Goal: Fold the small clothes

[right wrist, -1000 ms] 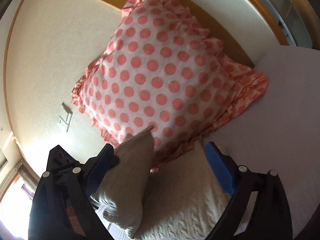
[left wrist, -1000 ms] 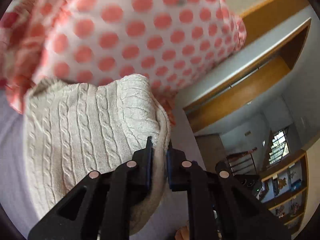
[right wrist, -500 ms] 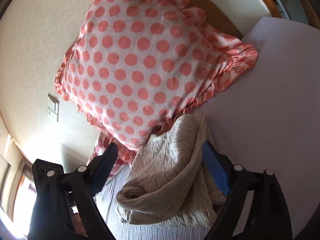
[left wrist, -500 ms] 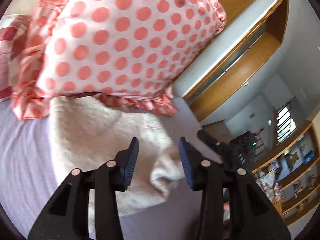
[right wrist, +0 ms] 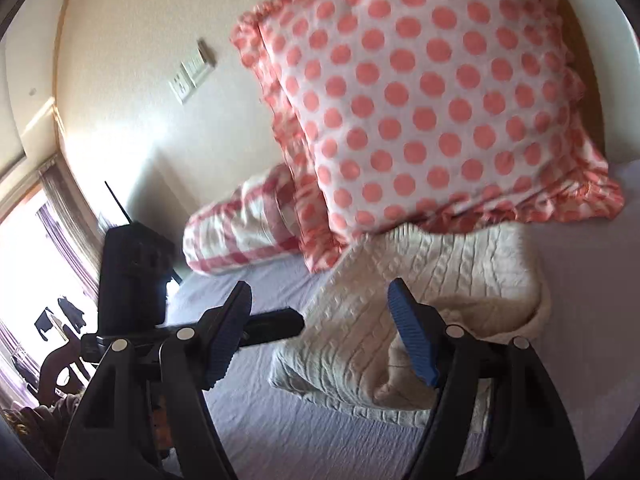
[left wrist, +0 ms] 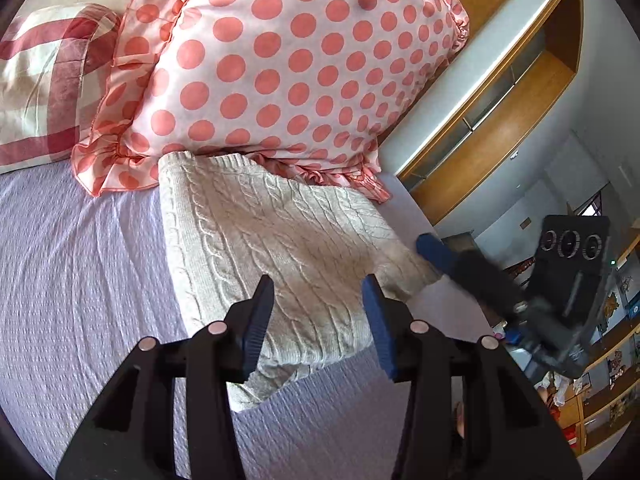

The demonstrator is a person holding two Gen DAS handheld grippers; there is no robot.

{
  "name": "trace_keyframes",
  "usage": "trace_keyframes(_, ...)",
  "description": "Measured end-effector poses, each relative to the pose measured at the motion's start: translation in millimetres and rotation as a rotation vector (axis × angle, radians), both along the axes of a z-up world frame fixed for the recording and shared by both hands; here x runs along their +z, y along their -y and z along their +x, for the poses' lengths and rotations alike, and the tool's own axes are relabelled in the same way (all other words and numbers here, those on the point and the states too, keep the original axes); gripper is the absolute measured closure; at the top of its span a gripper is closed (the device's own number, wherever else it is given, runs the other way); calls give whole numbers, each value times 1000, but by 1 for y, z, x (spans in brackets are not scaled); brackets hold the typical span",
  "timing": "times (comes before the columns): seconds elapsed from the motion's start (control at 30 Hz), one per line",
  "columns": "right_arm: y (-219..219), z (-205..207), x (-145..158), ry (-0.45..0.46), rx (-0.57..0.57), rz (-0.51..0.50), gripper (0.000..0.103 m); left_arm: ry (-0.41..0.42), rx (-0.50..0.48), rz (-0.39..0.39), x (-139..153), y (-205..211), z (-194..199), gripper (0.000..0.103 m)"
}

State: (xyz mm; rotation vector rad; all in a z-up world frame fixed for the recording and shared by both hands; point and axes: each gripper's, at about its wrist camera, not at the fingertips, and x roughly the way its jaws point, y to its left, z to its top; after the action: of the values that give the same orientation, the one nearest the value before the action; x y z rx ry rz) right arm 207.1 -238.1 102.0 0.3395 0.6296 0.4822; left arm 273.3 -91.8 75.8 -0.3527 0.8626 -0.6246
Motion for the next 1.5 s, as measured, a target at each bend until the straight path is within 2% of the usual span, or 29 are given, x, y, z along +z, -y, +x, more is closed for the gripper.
trace_keyframes(0.07, 2, 12, -26, -161, -88, -117, 37, -15, 0, 3, -3, -2, -1, 56)
trace_keyframes(0.1, 9, 10, -37, -221, -139, -168, 50, -15, -3, 11, -4, -4, -3, 56)
trace_keyframes(0.27, 61, -38, -46, -297, -287, -160, 52, 10, 18, 20, -1, -25, -5, 51)
trace_keyframes(0.3, 69, -44, -42, -286, -297, -119, 50, 7, 28, 6, -1, -30, -2, 50)
trace_keyframes(0.37, 83, -47, -31, -253, -298, -8, 33, -24, 53, -36, -5, -39, 6, 47)
trace_keyframes(0.4, 89, -43, -26, -248, -305, 36, 17, -46, 61, -62, -8, -43, 9, 43)
trace_keyframes(0.43, 95, -35, -25, -248, -321, 56, 10, -74, 68, -87, -13, -46, 14, 41)
trace_keyframes(0.5, 103, -11, -29, -285, -346, 51, 10, -129, 85, -121, -24, -50, 22, 40)
trace_keyframes(0.57, 110, 20, -42, -364, -362, 61, 12, -180, 101, -134, -34, -52, 31, 38)
trace_keyframes(0.6, 114, 31, -50, -400, -368, 67, 18, -202, 111, -139, -38, -52, 34, 37)
trace_keyframes(0.7, 118, 49, -67, -459, -337, 110, 28, -255, 111, -164, -50, -48, 45, 36)
trace_keyframes(0.73, 116, 53, -71, -468, -321, 113, 32, -266, 107, -166, -54, -45, 49, 33)
trace_keyframes(0.8, 114, 58, -80, -492, -296, 137, 40, -279, 110, -151, -59, -38, 54, 31)
trace_keyframes(0.87, 116, 58, -86, -479, -286, 174, 47, -304, 105, -157, -66, -33, 57, 31)
trace_keyframes(0.9, 117, 58, -90, -481, -271, 204, 56, -315, 101, -166, -71, -30, 59, 32)
trace_keyframes(1.0, 116, 55, -96, -468, -258, 296, 68, -313, 98, -191, -77, -32, 60, 55)
trace_keyframes(1.03, 111, 54, -93, -461, -253, 295, 69, -307, 90, -201, -74, -35, 59, 64)
trace_keyframes(1.1, 94, 54, -82, -435, -216, 281, 70, -286, 72, -175, -64, -47, 54, 66)
trace_keyframes(1.17, 71, 58, -74, -419, -140, 291, 72, -232, 77, -114, -50, -65, 45, 67)
trace_keyframes(1.3, 10, 75, -80, -421, -12, 214, 72, -192, 156, -65, -34, -127, 26, 66)
trace_keyframes(1.37, -16, 85, -92, -443, 11, 173, 69, -193, 203, -12, -38, -147, 26, 63)
trace_keyframes(1.4, -22, 88, -94, -441, 1, 151, 64, -203, 218, 20, -44, -152, 28, 60)
trace_keyframes(1.47, -23, 88, -85, -428, -19, 119, 58, -212, 235, 26, -48, -158, 25, 58)
trace_keyframes(1.5, -21, 82, -76, -406, -43, 96, 57, -186, 239, 27, -43, -161, 19, 58)
